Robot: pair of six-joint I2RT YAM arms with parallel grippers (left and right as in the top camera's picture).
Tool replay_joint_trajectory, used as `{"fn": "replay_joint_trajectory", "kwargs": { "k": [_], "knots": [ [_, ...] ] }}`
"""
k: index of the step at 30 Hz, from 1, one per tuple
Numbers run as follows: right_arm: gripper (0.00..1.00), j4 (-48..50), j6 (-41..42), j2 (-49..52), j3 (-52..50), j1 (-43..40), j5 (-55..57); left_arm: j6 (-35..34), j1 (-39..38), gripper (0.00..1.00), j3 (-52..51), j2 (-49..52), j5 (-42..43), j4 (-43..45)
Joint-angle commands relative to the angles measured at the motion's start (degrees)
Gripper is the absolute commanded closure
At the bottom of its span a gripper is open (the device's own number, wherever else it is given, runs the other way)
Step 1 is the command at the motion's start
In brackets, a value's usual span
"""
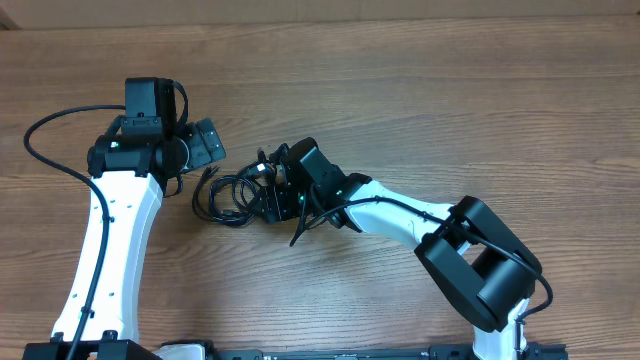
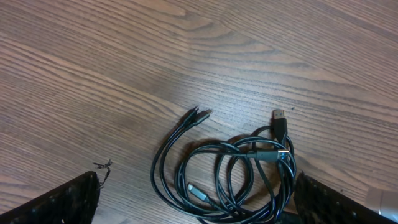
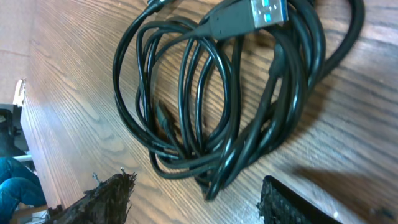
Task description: Untangle cables
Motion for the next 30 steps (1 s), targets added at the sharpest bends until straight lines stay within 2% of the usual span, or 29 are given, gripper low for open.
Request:
{"fn": "replay_joint_trajectory", "kwargs": {
  "k": [1, 9, 14, 16, 17, 25, 27, 30],
  "knots": [
    [0.35, 1.9, 1.6, 2.6, 0.5, -0.1, 0.9, 0.1, 0.3, 0.01, -0.1, 0.2, 0.5, 0.3],
    [0.52, 2.7, 2.8, 4.3, 0.5, -0.1, 0.8, 0.2, 0.3, 0.00, -0.1, 0.2, 0.5, 0.3],
    [0.78, 2.6, 2.8, 4.3, 0.5, -0.2, 0.8, 0.5, 0.3, 0.00, -0.1, 0.2, 0.5, 0.3],
    [0.94, 3.0, 2.8, 4.3, 0.5, -0.2, 0.6, 0.5, 0.3, 0.01, -0.1, 0.2, 0.5, 0.3],
    [0.96, 3.4, 2.8, 4.3, 0.5, -0.2, 0.2, 0.5, 0.3, 0.00, -0.1, 0.2, 0.5, 0.3],
    [0.96, 4.6, 2.8, 4.2, 0.5, -1.7, -4.7, 0.9, 0.3, 0.00, -0.1, 0.2, 1.0, -0.3],
    [0.96, 4.5, 2.8, 3.8, 0.5, -3.4, -7.8, 3.8, 0.3, 0.00, -0.1, 0.2, 4.0, -0.3],
    [0.96, 4.2, 2.8, 2.3, 0.5, -6.1, -10.6, 11.1, 0.3, 0.00, -0.1, 0.2, 13.0, 0.5]
  ]
}}
